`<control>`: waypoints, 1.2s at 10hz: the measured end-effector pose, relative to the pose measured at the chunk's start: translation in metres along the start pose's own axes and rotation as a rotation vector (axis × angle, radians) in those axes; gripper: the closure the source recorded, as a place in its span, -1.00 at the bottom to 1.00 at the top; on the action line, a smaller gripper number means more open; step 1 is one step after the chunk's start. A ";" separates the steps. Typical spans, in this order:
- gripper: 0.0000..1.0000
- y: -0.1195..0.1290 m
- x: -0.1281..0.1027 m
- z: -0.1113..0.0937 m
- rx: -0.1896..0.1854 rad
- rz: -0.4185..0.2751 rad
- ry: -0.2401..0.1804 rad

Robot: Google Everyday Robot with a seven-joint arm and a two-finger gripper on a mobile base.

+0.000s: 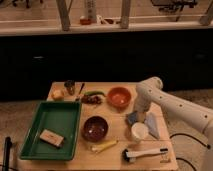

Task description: Wipe purple bowl with sponge

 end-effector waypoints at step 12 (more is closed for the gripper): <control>1.00 -0.010 -0.016 -0.034 0.069 -0.105 0.014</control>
